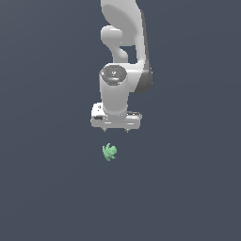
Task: Pick up the object and move it to a goal position.
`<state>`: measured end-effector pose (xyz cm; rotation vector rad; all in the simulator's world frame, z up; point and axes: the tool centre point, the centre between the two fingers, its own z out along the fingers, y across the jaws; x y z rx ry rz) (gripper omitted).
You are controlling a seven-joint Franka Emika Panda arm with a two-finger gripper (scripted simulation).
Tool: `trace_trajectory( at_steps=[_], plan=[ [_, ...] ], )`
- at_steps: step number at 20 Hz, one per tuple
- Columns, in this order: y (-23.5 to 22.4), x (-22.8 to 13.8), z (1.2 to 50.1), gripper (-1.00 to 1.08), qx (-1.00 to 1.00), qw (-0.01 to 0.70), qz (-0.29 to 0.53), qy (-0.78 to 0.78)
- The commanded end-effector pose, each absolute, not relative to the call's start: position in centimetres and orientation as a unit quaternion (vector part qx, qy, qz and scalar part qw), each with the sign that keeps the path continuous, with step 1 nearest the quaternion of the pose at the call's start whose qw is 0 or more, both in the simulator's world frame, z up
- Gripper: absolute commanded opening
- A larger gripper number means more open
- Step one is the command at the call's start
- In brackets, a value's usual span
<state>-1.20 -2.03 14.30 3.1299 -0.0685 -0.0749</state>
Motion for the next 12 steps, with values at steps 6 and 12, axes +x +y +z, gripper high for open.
trace_trajectory(
  at_steps=[6, 12],
  plan=[
    [-2.47, -1.16, 14.56, 1.0, 1.0, 0.008, -0.021, -0.017],
    [-3.01, -1.24, 15.04, 1.0, 1.0, 0.011, -0.017, -0.015]
  ],
)
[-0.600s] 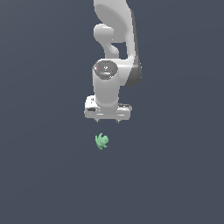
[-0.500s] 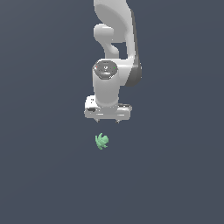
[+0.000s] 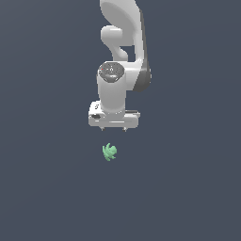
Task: Pick up the object and move it to a goal position.
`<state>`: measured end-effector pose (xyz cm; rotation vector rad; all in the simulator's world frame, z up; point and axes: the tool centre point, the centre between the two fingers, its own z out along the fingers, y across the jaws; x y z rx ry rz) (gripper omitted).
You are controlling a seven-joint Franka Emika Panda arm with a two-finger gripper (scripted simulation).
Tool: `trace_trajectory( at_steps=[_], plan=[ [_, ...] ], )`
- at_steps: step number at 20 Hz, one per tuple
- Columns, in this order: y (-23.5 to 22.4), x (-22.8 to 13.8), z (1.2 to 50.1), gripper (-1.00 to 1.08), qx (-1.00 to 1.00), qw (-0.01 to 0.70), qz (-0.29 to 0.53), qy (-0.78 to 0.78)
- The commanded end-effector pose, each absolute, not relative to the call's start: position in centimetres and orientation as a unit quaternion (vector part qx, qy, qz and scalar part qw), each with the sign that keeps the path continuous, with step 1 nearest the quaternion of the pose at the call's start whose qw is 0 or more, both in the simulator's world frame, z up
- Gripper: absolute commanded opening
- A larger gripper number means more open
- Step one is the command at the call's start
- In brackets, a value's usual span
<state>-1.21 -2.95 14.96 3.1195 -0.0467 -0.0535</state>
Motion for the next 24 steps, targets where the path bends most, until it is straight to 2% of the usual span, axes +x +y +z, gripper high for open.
trace_trajectory(
  at_steps=[1, 12, 24],
  plan=[
    [-3.0, -1.3, 15.0, 1.0, 1.0, 0.011, -0.017, -0.015],
    [-3.3, -0.3, 14.2, 1.0, 1.0, 0.01, -0.015, 0.022],
    [-4.4, 2.6, 11.3, 1.0, 0.989, 0.006, -0.008, 0.147]
  ],
)
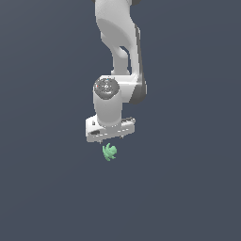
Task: Pick up the object and move it to a goal position.
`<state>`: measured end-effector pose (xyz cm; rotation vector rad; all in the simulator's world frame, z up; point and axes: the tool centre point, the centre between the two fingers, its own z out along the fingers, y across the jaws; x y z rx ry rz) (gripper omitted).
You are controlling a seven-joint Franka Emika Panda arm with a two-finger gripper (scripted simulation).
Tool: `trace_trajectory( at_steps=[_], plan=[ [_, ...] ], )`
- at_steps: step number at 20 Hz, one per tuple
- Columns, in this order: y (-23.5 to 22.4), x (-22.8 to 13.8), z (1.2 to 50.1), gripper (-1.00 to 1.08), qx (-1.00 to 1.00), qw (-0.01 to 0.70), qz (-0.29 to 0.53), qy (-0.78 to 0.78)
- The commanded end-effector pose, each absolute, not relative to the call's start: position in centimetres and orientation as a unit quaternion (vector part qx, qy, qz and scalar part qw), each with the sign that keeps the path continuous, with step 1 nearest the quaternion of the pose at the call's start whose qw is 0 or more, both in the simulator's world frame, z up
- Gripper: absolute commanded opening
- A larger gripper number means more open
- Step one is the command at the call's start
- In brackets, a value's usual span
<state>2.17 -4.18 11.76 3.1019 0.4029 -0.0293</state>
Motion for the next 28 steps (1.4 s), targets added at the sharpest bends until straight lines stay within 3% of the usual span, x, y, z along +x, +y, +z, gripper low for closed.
trace_trajectory(
  at_steps=[1, 21, 28],
  plan=[
    [-4.4, 2.8, 11.1, 1.0, 0.987, 0.005, -0.007, 0.158],
    [-5.3, 4.5, 8.7, 1.0, 0.972, 0.0, 0.0, 0.237],
    [-5.2, 4.5, 5.5, 1.0, 0.971, 0.0, 0.0, 0.238]
  ],
)
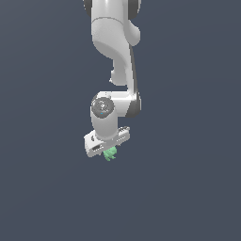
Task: Pick up the object and move it to a goal position.
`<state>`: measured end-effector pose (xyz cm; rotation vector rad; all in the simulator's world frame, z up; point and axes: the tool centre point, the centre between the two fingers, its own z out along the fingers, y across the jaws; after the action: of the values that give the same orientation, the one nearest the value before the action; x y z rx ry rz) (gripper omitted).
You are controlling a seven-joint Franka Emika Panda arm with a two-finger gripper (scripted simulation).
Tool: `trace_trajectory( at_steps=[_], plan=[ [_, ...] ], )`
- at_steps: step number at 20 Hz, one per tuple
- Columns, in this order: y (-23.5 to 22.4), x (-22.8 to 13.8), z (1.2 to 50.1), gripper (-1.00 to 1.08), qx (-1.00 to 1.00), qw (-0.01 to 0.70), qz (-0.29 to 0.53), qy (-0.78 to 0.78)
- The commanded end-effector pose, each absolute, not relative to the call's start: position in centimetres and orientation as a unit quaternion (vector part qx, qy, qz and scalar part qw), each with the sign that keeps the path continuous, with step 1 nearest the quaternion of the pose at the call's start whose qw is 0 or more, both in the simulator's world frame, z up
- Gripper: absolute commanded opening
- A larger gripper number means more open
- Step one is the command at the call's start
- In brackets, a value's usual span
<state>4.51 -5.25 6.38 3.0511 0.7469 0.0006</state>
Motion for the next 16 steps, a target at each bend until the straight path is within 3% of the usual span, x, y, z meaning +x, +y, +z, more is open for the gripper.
trace_trajectory(
  at_steps=[1, 8, 9, 16],
  plan=[
    [-5.3, 4.4, 5.1, 1.0, 0.971, 0.0, 0.0, 0.238],
    [-5.2, 4.6, 4.0, 1.0, 0.971, 0.0, 0.0, 0.239],
    [-5.2, 4.6, 4.0, -1.0, 0.971, 0.0, 0.0, 0.239],
    [-5.2, 4.6, 4.0, -1.0, 0.971, 0.0, 0.0, 0.239]
  ],
)
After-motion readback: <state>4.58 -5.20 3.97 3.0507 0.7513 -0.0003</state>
